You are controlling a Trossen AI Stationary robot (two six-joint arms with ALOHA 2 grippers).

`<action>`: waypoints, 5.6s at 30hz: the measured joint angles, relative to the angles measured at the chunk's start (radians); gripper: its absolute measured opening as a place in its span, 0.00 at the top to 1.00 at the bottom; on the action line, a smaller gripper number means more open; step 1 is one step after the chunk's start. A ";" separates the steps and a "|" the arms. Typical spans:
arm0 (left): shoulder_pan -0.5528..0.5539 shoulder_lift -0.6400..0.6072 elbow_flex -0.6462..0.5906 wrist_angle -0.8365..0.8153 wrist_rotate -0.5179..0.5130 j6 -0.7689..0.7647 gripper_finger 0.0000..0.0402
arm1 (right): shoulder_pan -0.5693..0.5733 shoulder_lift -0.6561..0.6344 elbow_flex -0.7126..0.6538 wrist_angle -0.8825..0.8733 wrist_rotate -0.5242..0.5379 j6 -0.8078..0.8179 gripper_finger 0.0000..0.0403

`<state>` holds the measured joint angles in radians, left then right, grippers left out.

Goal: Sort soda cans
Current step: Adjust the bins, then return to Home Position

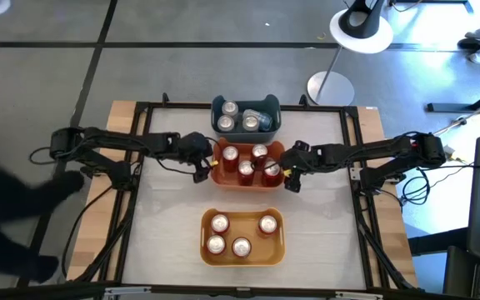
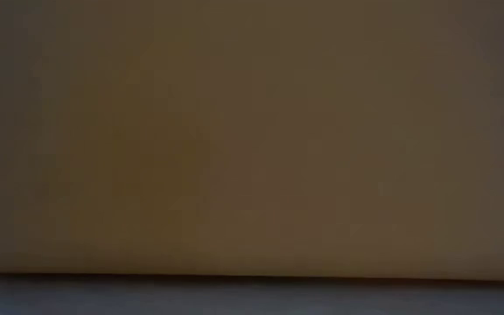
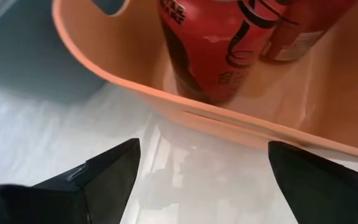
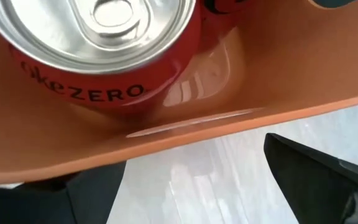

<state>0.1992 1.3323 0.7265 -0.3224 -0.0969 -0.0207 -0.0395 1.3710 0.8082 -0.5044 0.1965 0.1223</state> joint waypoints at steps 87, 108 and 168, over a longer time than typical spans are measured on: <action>-0.041 -0.686 -0.240 -0.008 -0.116 -0.106 1.00 | 0.045 -0.650 -0.331 0.273 0.022 0.189 0.97; 0.003 -0.805 -0.583 0.595 0.183 0.002 0.98 | 0.046 -0.823 -0.698 0.808 -0.162 0.027 0.97; 0.018 -1.315 -0.716 0.337 0.134 -0.031 0.97 | 0.046 -0.924 -0.800 0.650 -0.024 0.109 0.97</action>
<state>0.2173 0.0174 0.0101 0.0143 0.0372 -0.0521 0.0063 0.4473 0.0082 0.1453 0.1724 0.2310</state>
